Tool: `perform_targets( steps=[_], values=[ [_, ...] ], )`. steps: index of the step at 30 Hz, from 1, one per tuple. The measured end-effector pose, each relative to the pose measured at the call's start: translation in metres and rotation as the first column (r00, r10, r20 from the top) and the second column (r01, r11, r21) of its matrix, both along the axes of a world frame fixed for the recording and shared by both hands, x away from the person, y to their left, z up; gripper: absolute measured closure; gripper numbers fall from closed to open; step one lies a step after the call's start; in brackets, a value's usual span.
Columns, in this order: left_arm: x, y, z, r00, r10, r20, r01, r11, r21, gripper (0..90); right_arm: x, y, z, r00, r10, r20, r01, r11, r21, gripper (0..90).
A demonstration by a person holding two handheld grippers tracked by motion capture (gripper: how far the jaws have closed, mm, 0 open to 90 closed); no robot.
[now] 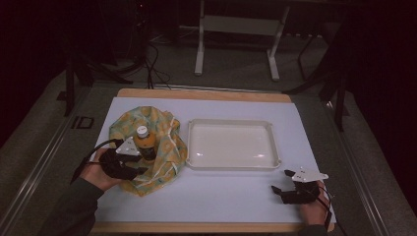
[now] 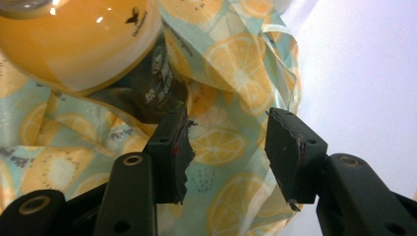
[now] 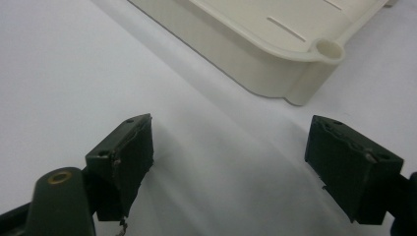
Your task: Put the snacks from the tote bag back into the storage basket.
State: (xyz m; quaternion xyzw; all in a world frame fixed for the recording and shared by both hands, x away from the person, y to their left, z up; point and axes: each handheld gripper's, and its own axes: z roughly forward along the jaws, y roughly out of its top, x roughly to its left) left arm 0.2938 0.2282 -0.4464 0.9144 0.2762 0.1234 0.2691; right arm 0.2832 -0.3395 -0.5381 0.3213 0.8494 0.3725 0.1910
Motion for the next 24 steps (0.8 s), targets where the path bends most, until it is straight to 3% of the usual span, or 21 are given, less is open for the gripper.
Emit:
perform_targets(
  steps=[16,24],
  values=[
    [0.011,0.005,0.012,0.9999,-0.007,-0.008,0.007,0.9985,0.055,51.9,0.0,0.0,0.0,1.0,0.001,0.002,-0.001,1.0,0.001,18.0],
    [0.016,0.004,0.017,0.9996,-0.018,-0.021,0.02,0.9944,0.104,51.8,0.0,0.0,0.0,1.0,0.002,0.002,-0.002,1.0,0.001,18.0]
  ],
)
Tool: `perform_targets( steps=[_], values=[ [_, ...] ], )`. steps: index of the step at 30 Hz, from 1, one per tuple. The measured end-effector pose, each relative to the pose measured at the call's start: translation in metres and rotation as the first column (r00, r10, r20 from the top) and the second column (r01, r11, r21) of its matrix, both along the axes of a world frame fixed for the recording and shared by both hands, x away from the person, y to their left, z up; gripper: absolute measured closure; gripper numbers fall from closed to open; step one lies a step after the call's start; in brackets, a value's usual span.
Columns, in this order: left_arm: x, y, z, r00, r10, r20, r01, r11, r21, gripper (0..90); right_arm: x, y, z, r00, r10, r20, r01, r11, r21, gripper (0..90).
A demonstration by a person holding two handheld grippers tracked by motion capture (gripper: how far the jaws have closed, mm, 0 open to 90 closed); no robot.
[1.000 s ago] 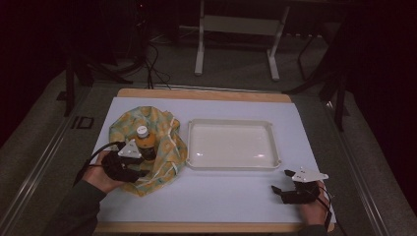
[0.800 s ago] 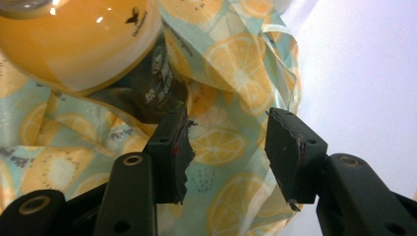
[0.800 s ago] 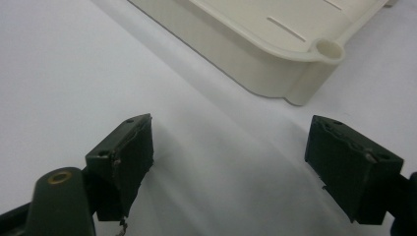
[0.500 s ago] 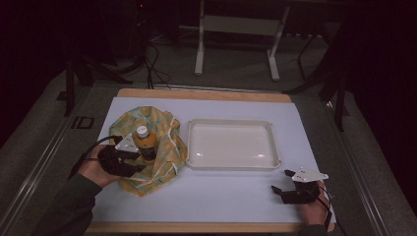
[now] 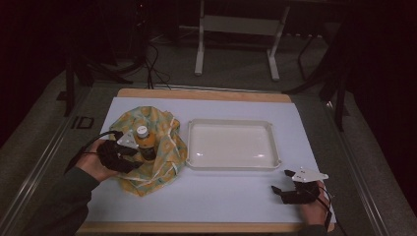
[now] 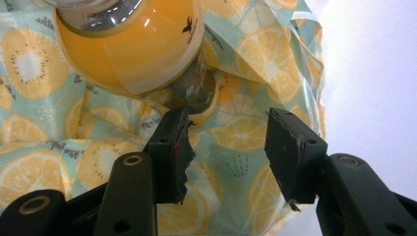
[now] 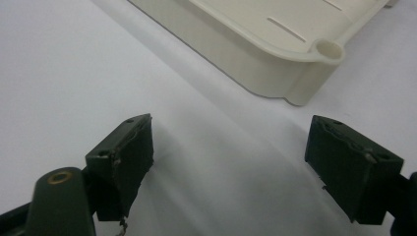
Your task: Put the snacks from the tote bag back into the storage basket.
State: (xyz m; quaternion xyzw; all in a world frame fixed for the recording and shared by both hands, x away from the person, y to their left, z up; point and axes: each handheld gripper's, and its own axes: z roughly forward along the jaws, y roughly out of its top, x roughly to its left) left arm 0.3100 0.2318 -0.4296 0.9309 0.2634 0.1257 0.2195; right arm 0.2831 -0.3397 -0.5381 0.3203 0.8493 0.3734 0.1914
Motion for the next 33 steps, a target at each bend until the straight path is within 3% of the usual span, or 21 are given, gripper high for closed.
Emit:
perform_targets(
  steps=[15,33],
  values=[
    [0.01,0.006,0.008,0.9999,0.016,0.002,-0.016,0.9997,0.018,51.1,0.0,0.0,0.0,1.0,0.0,0.0,0.0,1.0,0.001,18.0],
    [0.019,0.009,0.024,1.0,0.009,-0.004,-0.009,0.9999,0.011,49.9,0.0,0.0,0.0,1.0,0.001,0.002,-0.001,1.0,-0.001,18.0]
  ],
)
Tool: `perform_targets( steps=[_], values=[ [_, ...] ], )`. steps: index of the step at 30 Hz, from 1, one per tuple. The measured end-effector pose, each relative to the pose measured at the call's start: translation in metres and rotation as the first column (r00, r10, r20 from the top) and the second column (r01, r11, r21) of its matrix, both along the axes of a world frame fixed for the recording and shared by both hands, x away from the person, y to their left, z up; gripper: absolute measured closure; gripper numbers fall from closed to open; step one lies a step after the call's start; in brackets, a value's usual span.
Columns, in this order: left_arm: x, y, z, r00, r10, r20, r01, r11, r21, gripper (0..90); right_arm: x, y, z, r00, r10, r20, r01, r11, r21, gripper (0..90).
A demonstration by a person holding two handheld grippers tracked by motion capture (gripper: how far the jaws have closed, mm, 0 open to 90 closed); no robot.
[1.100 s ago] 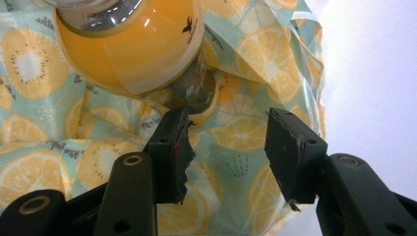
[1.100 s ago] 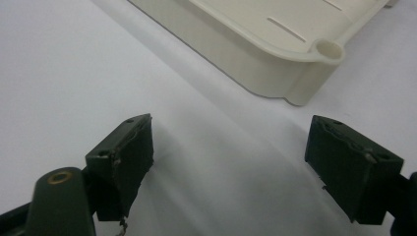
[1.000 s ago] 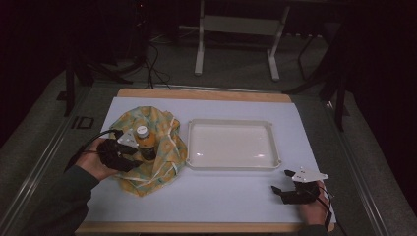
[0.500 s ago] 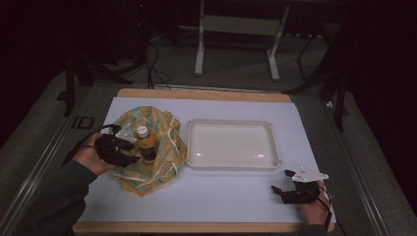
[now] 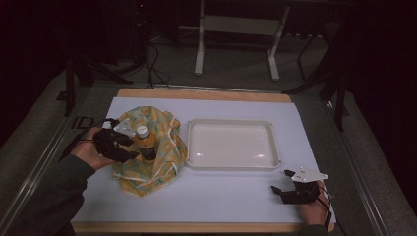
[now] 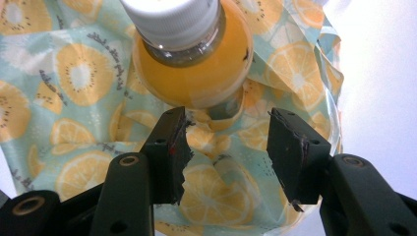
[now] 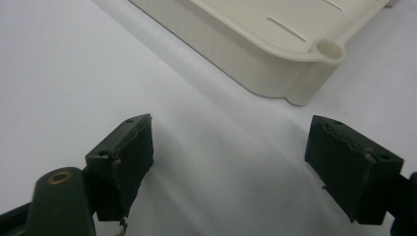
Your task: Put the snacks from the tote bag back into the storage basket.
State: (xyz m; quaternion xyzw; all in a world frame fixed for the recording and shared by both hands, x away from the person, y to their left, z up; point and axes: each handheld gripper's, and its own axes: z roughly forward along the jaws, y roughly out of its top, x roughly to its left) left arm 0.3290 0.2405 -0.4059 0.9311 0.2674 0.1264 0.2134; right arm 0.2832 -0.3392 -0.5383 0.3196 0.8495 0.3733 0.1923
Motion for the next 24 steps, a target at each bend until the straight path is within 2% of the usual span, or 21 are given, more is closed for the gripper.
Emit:
perform_targets(
  steps=[8,24],
  values=[
    [0.008,0.002,0.006,1.0,0.006,-0.005,-0.006,1.0,-0.003,49.4,0.0,0.0,0.0,1.0,-0.001,0.0,0.001,1.0,-0.001,18.0],
    [0.015,-0.001,0.016,1.0,0.002,0.002,-0.002,1.0,-0.001,48.7,0.0,0.0,0.0,1.0,-0.003,-0.004,0.003,1.0,-0.006,18.0]
  ],
)
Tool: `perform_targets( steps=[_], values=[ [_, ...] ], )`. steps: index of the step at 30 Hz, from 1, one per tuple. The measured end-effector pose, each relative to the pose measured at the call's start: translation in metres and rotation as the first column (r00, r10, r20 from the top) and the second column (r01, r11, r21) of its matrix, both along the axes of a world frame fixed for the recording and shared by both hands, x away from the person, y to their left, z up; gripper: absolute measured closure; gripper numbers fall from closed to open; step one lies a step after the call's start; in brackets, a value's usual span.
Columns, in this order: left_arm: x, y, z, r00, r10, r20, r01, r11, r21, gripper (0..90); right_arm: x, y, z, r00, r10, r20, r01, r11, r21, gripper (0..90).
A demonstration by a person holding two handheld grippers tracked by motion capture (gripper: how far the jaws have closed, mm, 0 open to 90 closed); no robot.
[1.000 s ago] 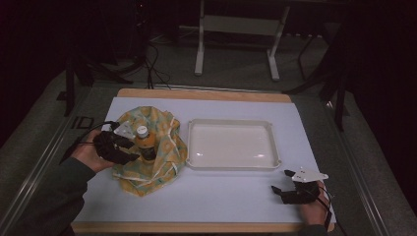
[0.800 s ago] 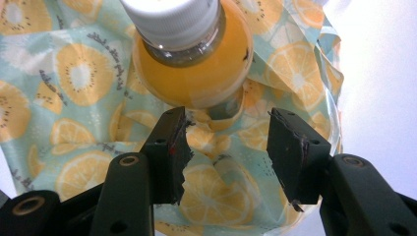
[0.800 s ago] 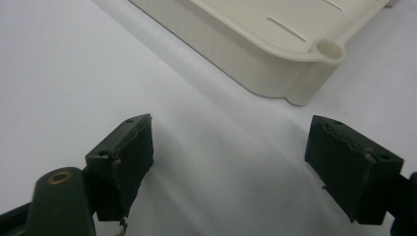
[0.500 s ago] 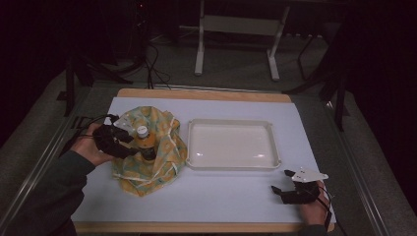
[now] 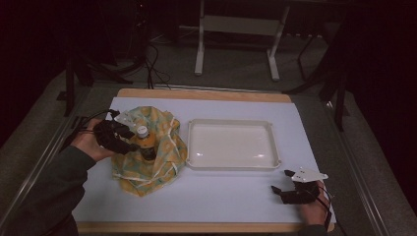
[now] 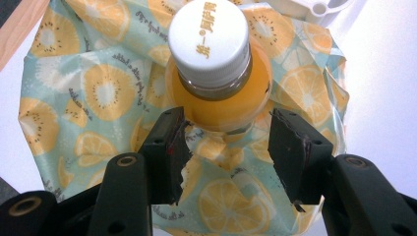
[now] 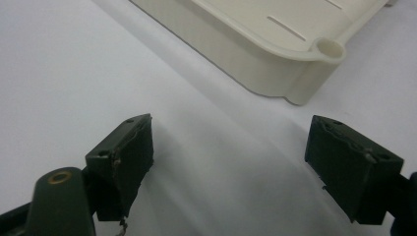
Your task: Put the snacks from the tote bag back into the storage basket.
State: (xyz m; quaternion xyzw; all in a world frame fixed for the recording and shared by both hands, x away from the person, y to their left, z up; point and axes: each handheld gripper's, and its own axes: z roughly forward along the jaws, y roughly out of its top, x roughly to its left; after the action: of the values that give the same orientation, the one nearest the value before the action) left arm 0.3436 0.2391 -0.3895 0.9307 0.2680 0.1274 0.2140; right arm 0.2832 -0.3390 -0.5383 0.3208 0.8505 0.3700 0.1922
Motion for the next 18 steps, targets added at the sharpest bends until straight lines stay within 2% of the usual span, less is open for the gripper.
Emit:
perform_targets(
  steps=[11,18],
  values=[
    [0.008,-0.006,0.005,0.9998,-0.019,-0.001,0.019,0.9998,0.007,49.2,0.0,0.0,0.0,1.0,0.0,0.0,0.0,1.0,0.001,18.0],
    [0.016,-0.011,0.006,0.9996,-0.027,-0.005,0.027,0.9996,-0.003,50.8,0.0,0.0,0.0,1.0,0.0,0.001,0.0,1.0,-0.001,18.0]
  ],
)
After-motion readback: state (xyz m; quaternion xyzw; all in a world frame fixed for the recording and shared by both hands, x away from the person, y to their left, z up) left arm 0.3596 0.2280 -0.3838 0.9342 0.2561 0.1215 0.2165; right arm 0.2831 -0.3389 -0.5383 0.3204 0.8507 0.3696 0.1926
